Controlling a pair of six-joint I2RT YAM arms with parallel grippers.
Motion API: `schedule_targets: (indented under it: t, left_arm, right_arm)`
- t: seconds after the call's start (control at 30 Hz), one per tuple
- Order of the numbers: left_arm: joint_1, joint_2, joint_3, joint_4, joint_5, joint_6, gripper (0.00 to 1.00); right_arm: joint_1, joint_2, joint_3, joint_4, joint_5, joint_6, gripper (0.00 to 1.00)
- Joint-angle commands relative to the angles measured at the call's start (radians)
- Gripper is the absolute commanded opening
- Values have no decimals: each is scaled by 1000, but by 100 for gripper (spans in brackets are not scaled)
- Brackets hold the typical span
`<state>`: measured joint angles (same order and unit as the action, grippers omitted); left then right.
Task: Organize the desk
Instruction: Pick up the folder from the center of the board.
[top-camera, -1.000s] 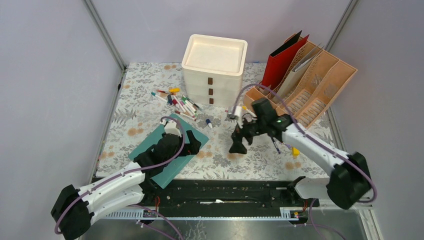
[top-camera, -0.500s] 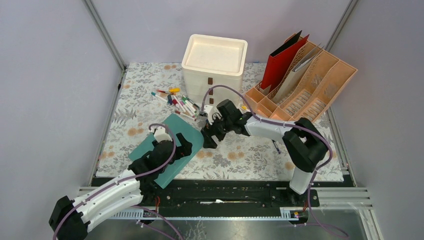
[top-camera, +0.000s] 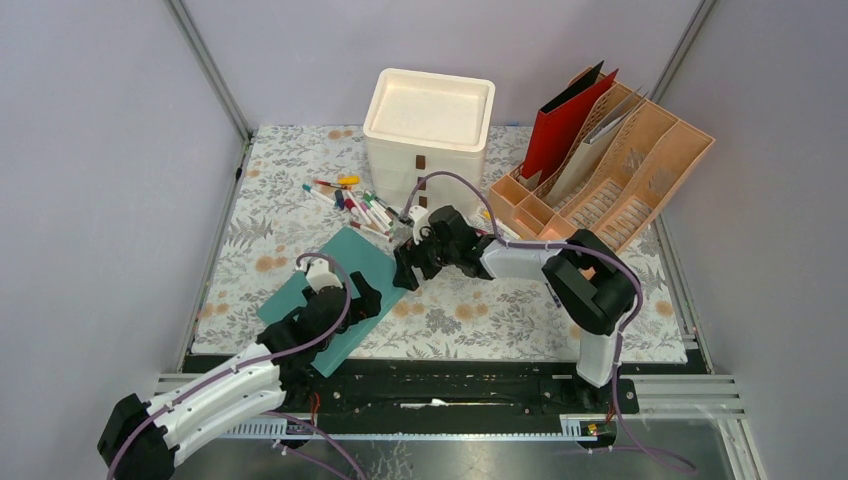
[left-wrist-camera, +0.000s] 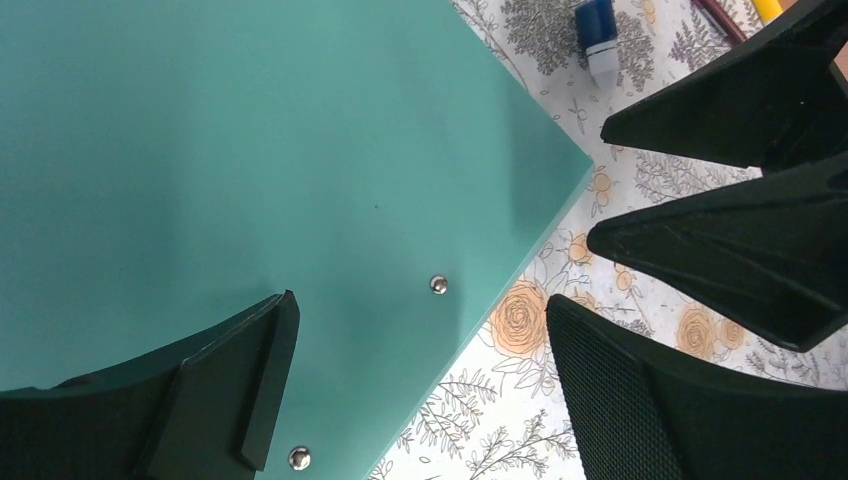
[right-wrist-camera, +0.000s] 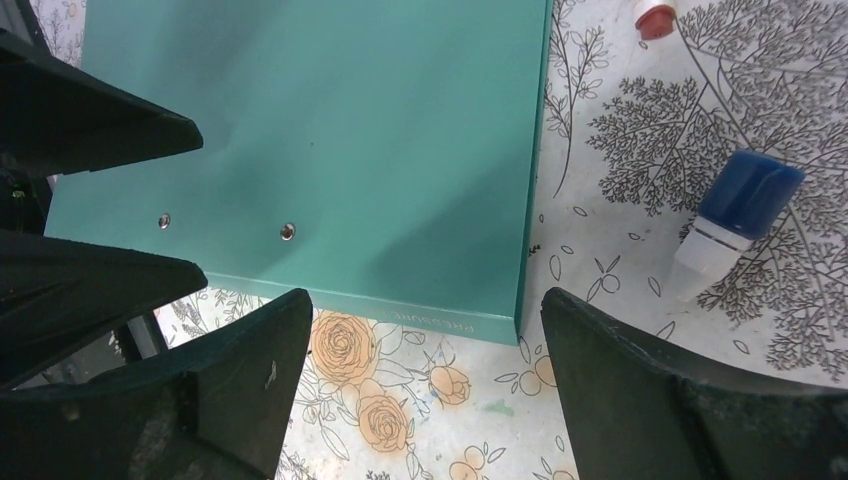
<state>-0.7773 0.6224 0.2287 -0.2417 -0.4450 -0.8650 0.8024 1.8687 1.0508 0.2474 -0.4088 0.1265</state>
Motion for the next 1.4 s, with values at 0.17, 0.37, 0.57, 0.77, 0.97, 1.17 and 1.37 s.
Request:
schedule_targets:
  t: [0.17, 0.37, 0.57, 0.77, 0.97, 1.17, 1.37]
  left_arm:
    - [4, 2, -30, 61, 13, 2, 98]
    - [4, 10, -35, 88, 43, 24, 98]
    - [3, 35, -51, 137, 66, 28, 98]
    - [4, 88, -67, 192, 92, 26, 97]
    - [3, 138, -71, 238, 115, 32, 97]
    - [4, 172, -74, 276, 139, 41, 96]
    - [3, 203, -77, 302, 163, 45, 95]
  right_arm:
    - [7, 58, -4, 70, -9, 99, 91]
    - [0, 45, -19, 87, -19, 133, 91]
    - [-32, 66, -35, 116, -86, 198, 85]
    - [-79, 79, -52, 155, -144, 272, 71]
    - [-113, 111, -61, 193, -206, 331, 56]
    - [-117, 137, -64, 238, -241, 364, 56]
    - [-118, 153, -81, 317, -301, 424, 54]
